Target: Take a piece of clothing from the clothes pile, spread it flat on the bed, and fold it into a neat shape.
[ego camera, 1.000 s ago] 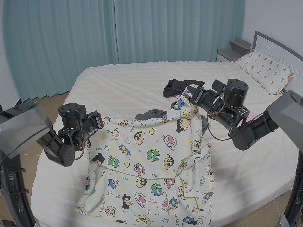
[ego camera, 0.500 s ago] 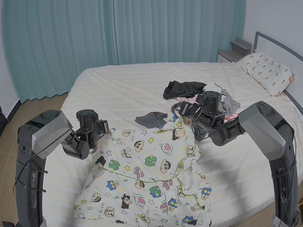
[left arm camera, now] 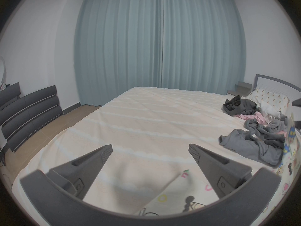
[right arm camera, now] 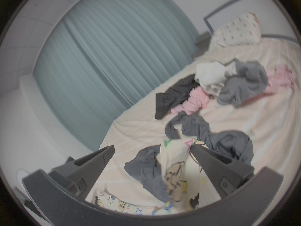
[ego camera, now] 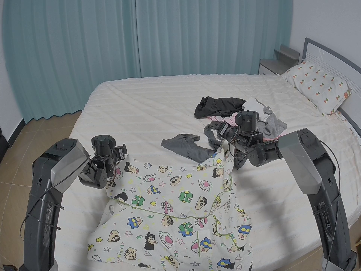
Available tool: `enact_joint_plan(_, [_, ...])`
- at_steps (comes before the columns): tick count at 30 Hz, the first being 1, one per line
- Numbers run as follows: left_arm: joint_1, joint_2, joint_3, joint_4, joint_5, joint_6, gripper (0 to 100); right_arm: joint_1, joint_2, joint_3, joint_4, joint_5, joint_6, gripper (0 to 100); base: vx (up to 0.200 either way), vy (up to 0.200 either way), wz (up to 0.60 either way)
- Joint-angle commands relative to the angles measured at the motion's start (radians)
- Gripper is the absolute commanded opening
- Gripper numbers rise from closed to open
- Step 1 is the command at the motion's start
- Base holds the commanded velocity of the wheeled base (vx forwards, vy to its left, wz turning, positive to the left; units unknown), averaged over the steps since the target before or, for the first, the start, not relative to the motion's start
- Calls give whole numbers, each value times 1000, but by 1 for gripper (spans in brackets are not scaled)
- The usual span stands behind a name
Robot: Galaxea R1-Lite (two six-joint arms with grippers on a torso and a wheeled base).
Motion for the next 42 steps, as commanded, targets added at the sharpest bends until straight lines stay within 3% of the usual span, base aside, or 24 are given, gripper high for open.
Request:
enact_joint_plan(1, [32, 19, 1, -15, 10, -5, 100, -31, 9, -71, 176, 2, 177, 100, 0, 0, 0])
enact_joint_plan(4, [39, 13, 9, -16, 10, -8, 100, -31, 10, -71, 271, 2, 215, 100, 0, 0, 0])
enact_joint_plan(8, [55, -93, 119, -15, -12, -52, 100, -48, -30, -71, 395, 16, 238, 100, 0, 0, 0])
enact_joint_plan(12, [62, -220, 262, -16, -110, -146, 100, -65, -122, -71, 440, 31, 224, 100, 0, 0, 0])
enact_joint_plan(15, [62, -340, 392, -16, -197, -238, 100, -88, -227, -7, 435, 80, 186, 100, 0, 0, 0])
enact_joint_plan(19, [62, -458, 520, -16, -268, -330, 100, -129, -344, 193, 426, 138, 82, 100, 0, 0, 0])
enact_joint_plan(21, [69, -532, 607, -16, -340, -398, 100, -147, -405, 355, 412, 180, 0, 100, 0, 0, 0])
enact_joint_plan(25, [71, -607, 741, -19, -440, -447, 100, -155, -470, 610, 389, 272, -141, 100, 0, 0, 0])
enact_joint_plan(30, [60, -647, 925, -102, -504, -554, 100, -149, -473, 960, 190, 358, -388, 100, 0, 0, 0])
enact_joint_plan(31, [60, -647, 925, -102, -504, -554, 100, -149, -473, 960, 190, 358, -388, 100, 0, 0, 0])
enact_joint_plan(32, [43, -647, 1000, -196, -518, -608, 100, -146, -441, 1046, 92, 364, -466, 100, 0, 0, 0])
enact_joint_plan(35, [29, -639, 1101, -323, -519, -645, 100, -128, -385, 1076, 35, 336, -564, 100, 0, 0, 0])
enact_joint_plan(37, [25, -636, 1153, -381, -518, -674, 100, -114, -366, 1070, 35, 296, -589, 100, 0, 0, 0])
enact_joint_plan(42, [25, -631, 1210, -438, -518, -760, 100, -77, -346, 1046, 47, 273, -621, 100, 0, 0, 0])
